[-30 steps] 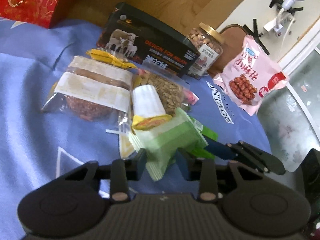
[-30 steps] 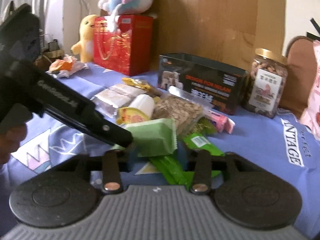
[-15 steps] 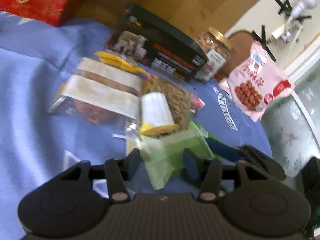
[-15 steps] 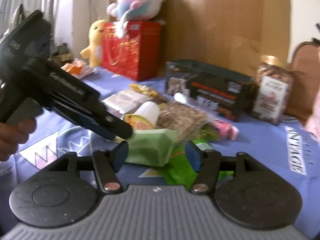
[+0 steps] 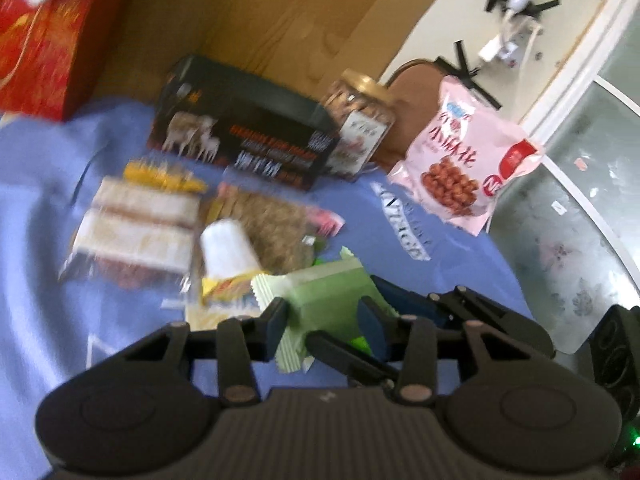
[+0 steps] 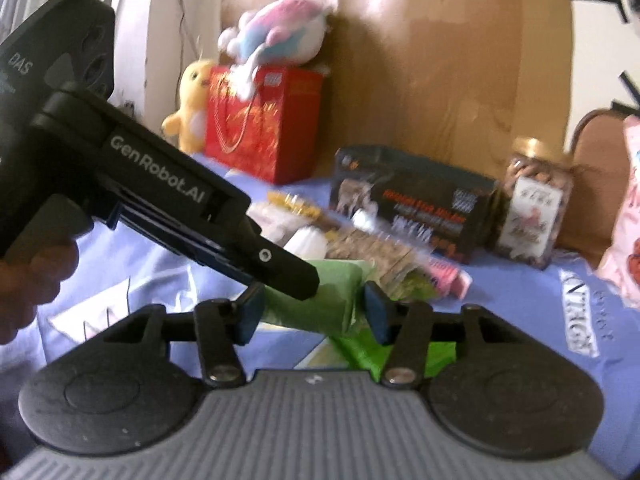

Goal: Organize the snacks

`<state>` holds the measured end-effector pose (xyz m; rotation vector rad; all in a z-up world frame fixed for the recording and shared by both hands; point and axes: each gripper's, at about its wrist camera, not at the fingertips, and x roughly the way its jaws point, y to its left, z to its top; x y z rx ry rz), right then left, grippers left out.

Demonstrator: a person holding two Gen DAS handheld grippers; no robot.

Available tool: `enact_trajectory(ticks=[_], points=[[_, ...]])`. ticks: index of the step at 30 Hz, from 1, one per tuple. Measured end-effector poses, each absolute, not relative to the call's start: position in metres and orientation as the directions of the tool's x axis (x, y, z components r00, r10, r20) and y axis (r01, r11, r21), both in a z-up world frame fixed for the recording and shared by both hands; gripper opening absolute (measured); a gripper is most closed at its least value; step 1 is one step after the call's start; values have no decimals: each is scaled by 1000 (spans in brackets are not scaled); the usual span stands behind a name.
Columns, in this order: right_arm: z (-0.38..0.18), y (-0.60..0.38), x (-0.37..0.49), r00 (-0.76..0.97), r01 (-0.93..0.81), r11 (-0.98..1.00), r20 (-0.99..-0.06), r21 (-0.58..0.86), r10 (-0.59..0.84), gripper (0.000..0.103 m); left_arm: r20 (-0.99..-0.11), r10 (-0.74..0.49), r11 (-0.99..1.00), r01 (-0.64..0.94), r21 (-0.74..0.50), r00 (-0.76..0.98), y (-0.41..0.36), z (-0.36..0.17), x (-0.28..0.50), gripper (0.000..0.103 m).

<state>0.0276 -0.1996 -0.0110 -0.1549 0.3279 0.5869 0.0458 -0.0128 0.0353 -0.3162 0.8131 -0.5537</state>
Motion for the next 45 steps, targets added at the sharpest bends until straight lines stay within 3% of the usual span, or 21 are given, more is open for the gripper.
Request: enact_trajectory(ticks=[8, 15, 24, 27, 30, 34, 39, 42, 45], points=[[17, -203, 68, 841, -515, 854, -240, -76, 485, 55, -533, -571, 818, 379, -433, 625, -24, 75, 90, 41], [39, -198, 157, 859, -484, 875, -194, -9, 473, 55, -499, -527, 845, 364, -391, 688, -32, 97, 171, 41], [26, -179, 241, 846, -468, 883, -269, 38, 460, 56, -555, -474, 873, 281, -399, 683, -32, 70, 255, 41], [18, -174, 249, 857, -439, 899, -298, 8, 421, 61, -593, -452, 884, 250, -394, 666, -32, 57, 269, 46], [19, -183, 242, 857, -437, 899, -292, 23, 424, 71, -587, -472, 871, 245, -426, 658, -26, 53, 265, 50], [22, -204, 209, 869, -433, 901, -254, 28, 425, 72, -539, -489, 860, 274, -431, 686, -7, 65, 235, 50], [7, -243, 170, 816, -453, 870, -302, 195, 493, 71, -539, -506, 847, 267, -460, 674, 15, 64, 194, 51], [-13, -255, 157, 776, -428, 846, -351, 319, 525, 60, -553, -539, 825, 268, -498, 635, 16, 52, 168, 51], [-27, -254, 152, 740, -405, 823, -386, 399, 551, 58, -563, -560, 814, 274, -513, 608, 11, 39, 140, 51]])
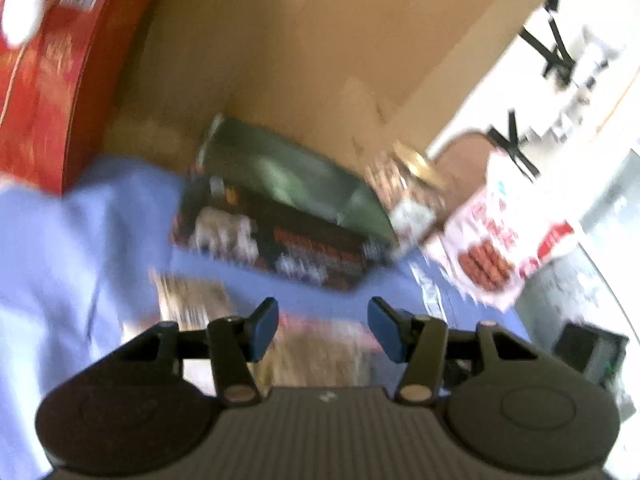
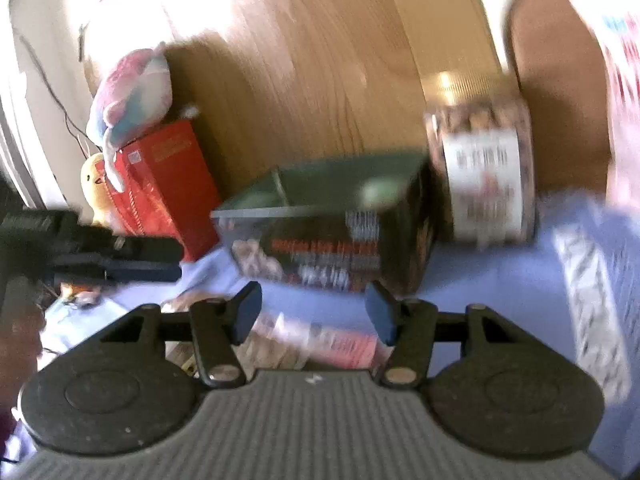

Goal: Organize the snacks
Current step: 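Grasp the clear sunflower-seed bag with the left tool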

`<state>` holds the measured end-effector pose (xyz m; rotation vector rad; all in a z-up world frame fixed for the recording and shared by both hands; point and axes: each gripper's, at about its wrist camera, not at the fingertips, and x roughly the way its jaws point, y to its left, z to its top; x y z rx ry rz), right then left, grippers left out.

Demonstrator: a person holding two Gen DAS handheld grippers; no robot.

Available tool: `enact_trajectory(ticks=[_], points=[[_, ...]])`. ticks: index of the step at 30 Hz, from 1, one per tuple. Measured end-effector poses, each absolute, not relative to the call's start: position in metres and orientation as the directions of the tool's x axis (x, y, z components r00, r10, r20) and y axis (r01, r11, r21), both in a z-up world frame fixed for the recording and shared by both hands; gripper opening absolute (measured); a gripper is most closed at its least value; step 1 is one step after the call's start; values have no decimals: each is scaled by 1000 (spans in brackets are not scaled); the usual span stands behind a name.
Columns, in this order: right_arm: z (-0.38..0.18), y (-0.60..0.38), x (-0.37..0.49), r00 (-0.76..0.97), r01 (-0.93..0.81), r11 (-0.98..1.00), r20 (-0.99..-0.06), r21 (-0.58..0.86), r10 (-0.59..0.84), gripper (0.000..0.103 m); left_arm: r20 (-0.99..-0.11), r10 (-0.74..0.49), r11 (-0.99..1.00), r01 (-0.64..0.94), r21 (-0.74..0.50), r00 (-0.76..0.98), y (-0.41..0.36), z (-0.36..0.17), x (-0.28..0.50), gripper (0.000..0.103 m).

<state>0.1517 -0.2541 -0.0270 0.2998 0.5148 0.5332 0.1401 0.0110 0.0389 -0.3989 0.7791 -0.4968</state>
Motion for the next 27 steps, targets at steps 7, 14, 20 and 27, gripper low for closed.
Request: enact_trajectory(ticks=[7, 14, 20, 27], points=[[-33, -224, 145, 663, -437, 787, -435, 436, 610, 21, -592, -528, 843, 292, -452, 609, 12, 23, 76, 51], [-6, -235, 79, 769, -439, 809, -303, 391, 563, 7, -549, -534, 829, 268, -491, 643, 45, 24, 33, 51], [-17, -250, 25, 798, -372, 824, -306, 428, 519, 6, -541, -573, 808, 315, -497, 616, 34, 23, 16, 51], [-42, -264, 2, 790, -313, 850, -380, 423, 481, 14, -568, -592, 803, 353, -481, 572, 11, 14, 2, 54]])
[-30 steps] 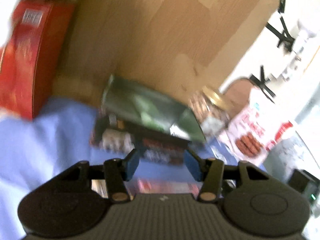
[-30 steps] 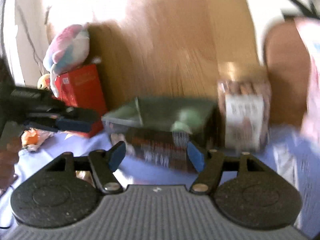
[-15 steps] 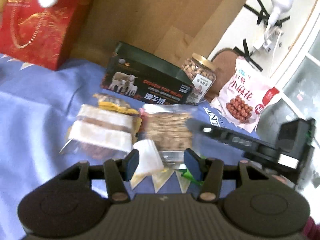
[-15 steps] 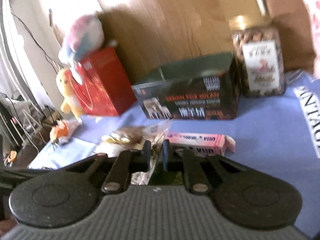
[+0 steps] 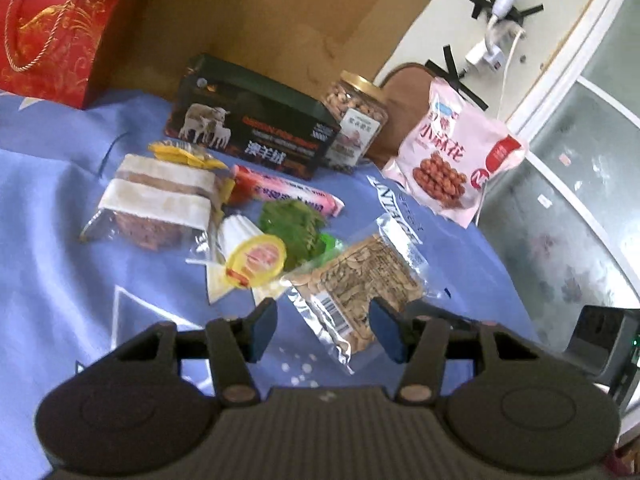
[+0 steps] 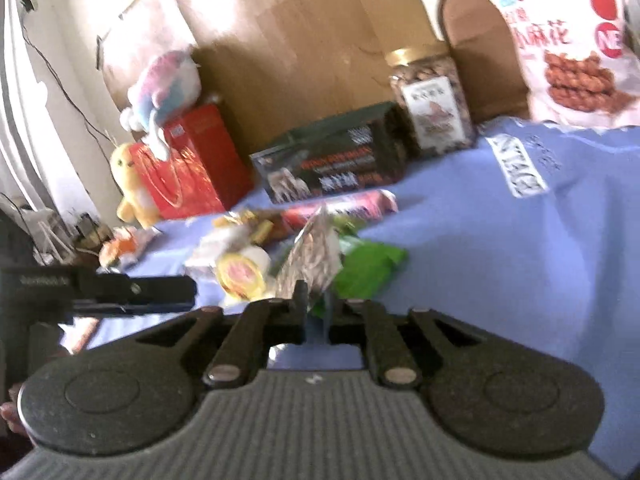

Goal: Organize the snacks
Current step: 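Grasp the clear sunflower-seed bag with the left tool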

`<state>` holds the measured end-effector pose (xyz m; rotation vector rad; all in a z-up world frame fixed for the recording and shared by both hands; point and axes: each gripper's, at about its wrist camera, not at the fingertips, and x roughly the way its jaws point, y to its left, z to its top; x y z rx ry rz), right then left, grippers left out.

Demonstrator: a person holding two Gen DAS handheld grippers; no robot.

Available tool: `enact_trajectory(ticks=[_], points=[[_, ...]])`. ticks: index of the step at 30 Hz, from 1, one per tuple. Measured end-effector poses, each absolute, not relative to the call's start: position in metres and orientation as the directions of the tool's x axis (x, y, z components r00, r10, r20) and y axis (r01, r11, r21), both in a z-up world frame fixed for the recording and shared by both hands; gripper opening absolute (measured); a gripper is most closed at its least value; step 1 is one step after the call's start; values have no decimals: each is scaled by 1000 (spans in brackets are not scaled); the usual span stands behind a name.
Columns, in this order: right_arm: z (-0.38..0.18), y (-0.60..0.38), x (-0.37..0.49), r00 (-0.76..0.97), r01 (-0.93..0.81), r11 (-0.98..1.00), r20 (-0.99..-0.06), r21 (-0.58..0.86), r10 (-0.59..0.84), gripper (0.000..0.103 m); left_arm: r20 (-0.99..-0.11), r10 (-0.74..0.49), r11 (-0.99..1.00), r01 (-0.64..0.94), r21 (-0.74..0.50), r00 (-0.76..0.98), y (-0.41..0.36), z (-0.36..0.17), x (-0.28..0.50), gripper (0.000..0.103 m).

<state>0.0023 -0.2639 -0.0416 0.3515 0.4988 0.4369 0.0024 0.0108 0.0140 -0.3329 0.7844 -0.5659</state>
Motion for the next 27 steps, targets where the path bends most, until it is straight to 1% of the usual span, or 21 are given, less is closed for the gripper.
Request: enact_trajectory(ticks=[2, 3, 4, 5, 7, 11, 17, 22, 27], points=[[-44, -269, 2, 788, -310, 852, -388, 423, 479, 18, -571, -585, 808, 352, -472, 576, 10, 14, -2, 55], [-44, -271, 1, 795, -305, 859, -386, 412, 468, 27, -571, -582, 810, 351, -469, 579, 10, 15, -4, 55], [-43, -275, -1, 809, -298, 867, -377, 398, 451, 33, -571, -578, 813, 349, -466, 583, 11, 16, -7, 55], [-42, -278, -2, 823, -289, 874, -365, 390, 435, 41, -571, -575, 815, 347, -464, 586, 13, 16, -8, 56], [-41, -285, -3, 839, -281, 878, -344, 388, 421, 42, -576, -565, 821, 335, -462, 591, 15, 16, -11, 58], [-42, -297, -6, 852, -268, 874, -324, 406, 412, 44, -593, -569, 818, 319, -478, 570, 20, 9, -14, 58], [-53, -301, -1, 831, -260, 856, -348, 446, 434, 45, -623, -577, 816, 332, -473, 529, 12, 0, -19, 58], [-57, -301, 2, 802, -295, 837, -357, 461, 479, 46, -637, -571, 820, 333, -465, 518, 11, 0, -20, 62], [-60, -299, 8, 762, -334, 817, -376, 470, 528, 47, -632, -597, 800, 316, -509, 494, 16, -3, -14, 63]])
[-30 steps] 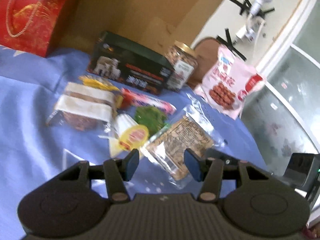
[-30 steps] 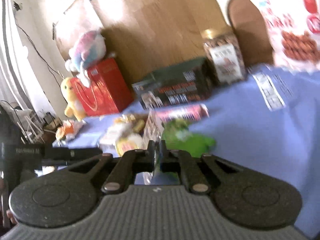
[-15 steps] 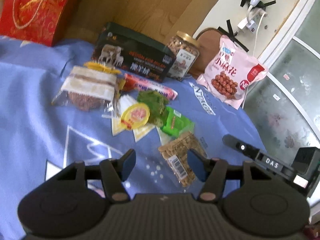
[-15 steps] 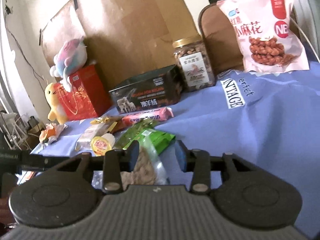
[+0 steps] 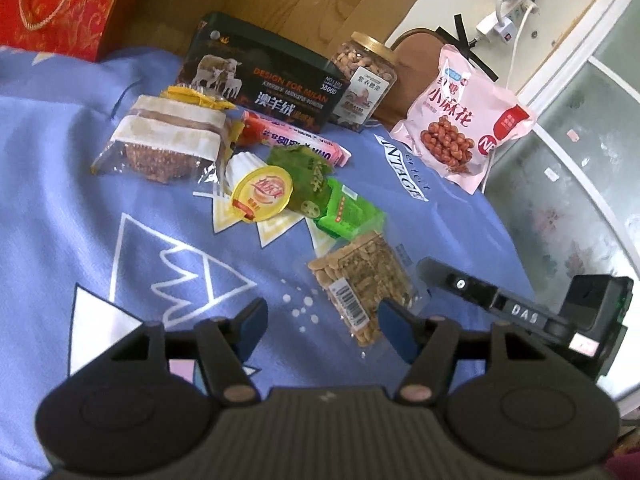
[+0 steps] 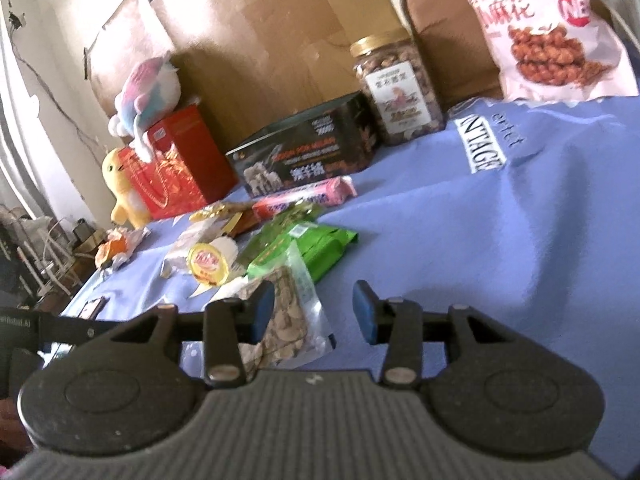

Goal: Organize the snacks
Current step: 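Grasp the clear sunflower-seed bag with the left tool, then carry the seed bag into the black tin box and open the left tool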

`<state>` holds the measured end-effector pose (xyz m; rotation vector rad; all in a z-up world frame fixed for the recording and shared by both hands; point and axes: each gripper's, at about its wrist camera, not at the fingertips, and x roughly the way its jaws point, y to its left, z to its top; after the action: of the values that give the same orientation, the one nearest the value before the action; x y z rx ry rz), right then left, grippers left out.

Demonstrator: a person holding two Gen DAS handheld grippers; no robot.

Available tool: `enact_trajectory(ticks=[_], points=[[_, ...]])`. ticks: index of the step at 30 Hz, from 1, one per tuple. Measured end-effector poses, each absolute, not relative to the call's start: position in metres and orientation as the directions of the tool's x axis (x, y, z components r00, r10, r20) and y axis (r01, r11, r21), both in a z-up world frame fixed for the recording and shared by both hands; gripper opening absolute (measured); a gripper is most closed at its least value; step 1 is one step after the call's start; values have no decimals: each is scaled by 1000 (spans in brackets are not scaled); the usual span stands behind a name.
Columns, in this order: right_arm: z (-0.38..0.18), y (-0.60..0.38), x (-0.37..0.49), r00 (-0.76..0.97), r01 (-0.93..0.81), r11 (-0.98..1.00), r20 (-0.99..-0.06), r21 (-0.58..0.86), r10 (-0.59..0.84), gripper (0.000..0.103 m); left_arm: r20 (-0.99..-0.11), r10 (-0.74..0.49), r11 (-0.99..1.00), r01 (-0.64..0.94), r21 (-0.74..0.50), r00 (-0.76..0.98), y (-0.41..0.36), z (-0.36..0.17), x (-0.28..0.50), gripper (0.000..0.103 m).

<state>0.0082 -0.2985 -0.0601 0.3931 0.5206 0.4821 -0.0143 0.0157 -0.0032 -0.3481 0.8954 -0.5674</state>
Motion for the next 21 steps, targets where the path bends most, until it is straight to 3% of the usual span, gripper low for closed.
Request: enact_trajectory(ticks=[3, 12, 13, 15, 21], points=[[-61, -295, 9, 746, -355, 810, -380, 468, 546, 52, -632, -616, 785, 299, -542, 471, 18, -9, -7, 63], [-65, -295, 22, 713, -361, 781, -389, 509, 583, 52, -633, -661, 750, 326, -576, 403, -4, -18, 9, 63], [-65, -293, 23, 693, -379, 766, -390, 519, 607, 50, -628, -664, 747, 336, -574, 405, -8, -19, 11, 60], [-65, -288, 24, 643, -408, 735, -401, 541, 652, 34, -632, -654, 756, 345, -556, 416, -13, -19, 12, 59], [-68, -275, 18, 562, -443, 663, -389, 604, 730, 25, -627, -646, 763, 333, -555, 436, -4, -19, 14, 54]])
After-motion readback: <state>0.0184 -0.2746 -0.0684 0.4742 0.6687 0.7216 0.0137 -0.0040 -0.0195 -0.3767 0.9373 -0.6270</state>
